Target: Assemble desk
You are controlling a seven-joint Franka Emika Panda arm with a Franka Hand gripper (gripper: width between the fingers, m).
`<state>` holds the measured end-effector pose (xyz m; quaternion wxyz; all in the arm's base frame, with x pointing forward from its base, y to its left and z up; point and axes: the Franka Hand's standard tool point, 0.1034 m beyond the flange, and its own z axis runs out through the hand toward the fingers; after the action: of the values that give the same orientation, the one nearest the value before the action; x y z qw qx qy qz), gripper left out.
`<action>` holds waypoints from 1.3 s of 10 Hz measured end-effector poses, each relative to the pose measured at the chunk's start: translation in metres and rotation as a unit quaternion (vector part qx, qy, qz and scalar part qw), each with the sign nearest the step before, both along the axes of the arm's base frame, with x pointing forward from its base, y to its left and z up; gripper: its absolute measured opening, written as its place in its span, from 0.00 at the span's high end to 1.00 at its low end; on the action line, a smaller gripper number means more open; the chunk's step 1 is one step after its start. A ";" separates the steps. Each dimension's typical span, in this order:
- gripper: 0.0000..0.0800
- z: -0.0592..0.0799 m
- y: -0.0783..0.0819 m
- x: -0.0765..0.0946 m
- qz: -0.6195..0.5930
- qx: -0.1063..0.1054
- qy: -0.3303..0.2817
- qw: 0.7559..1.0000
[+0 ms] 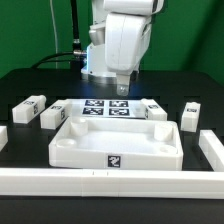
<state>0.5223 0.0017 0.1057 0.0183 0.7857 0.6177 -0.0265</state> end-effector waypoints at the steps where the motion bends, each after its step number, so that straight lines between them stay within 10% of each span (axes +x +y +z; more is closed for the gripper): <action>1: 0.19 -0.009 0.002 -0.010 0.009 0.002 0.001 1.000; 6: 0.19 -0.068 -0.011 -0.033 0.019 0.018 0.001 1.000; 13: 0.22 -0.094 -0.018 -0.045 0.009 0.022 0.014 1.000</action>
Offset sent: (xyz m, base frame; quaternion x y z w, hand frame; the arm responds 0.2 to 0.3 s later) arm -0.0194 -0.0003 -0.0514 -0.0128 0.0647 -0.0303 0.9974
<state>0.4773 -0.0159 0.0112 -0.0075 0.7801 0.6252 -0.0241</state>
